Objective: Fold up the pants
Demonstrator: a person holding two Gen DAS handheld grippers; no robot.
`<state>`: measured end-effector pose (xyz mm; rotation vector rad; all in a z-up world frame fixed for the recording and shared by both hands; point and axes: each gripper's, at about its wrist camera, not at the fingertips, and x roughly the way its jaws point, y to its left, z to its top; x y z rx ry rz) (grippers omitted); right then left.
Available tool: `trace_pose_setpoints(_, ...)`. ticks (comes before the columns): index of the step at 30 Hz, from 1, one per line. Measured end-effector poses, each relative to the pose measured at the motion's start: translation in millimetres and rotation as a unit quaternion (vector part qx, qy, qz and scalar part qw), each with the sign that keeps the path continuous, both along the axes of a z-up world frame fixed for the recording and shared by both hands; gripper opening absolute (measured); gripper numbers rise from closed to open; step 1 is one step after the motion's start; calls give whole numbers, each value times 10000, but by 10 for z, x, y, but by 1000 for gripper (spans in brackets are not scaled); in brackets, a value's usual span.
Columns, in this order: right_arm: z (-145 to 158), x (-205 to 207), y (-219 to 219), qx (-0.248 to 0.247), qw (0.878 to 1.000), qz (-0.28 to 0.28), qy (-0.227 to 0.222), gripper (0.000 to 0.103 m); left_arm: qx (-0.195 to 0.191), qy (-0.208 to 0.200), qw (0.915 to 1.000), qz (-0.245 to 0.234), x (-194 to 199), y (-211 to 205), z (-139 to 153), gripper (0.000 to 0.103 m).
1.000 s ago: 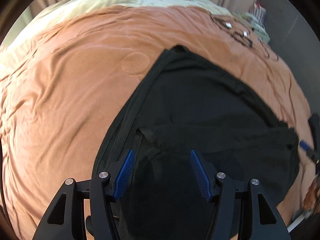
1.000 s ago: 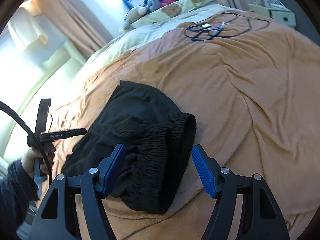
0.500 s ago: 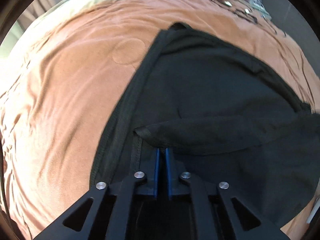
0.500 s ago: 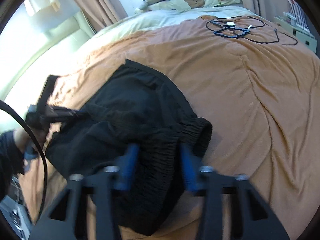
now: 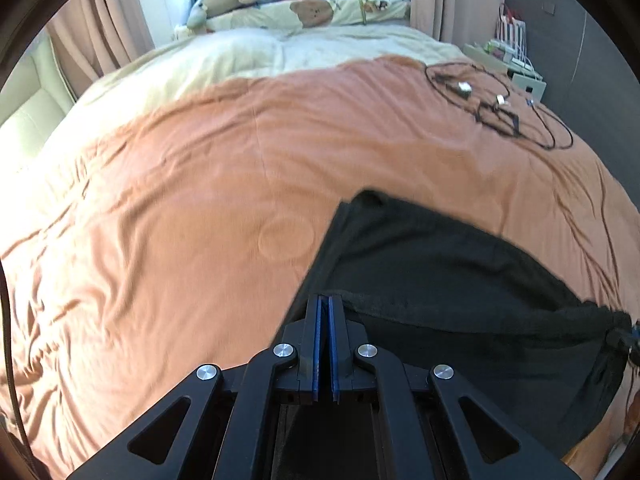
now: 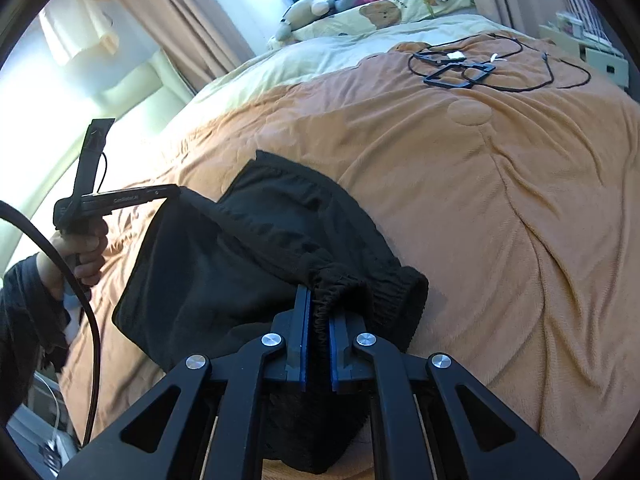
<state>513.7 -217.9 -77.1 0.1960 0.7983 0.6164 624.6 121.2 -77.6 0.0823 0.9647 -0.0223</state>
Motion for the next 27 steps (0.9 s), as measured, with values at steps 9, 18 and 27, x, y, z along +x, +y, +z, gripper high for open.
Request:
trace_pose_setpoints(9, -60, 71, -103, 302, 9989, -330, 111, 4, 184, -262, 9994, -98, 428, -293, 157, 3)
trace_pose_setpoints(18, -137, 82, -114, 323, 9960, -821, 125, 4, 478, -390, 9980, -139, 831, -521, 72, 1)
trace_pose_setpoints(27, -175, 118, -123, 401, 9949, -865, 343, 14, 526, 93, 9984, -175, 1067, -595, -249, 9)
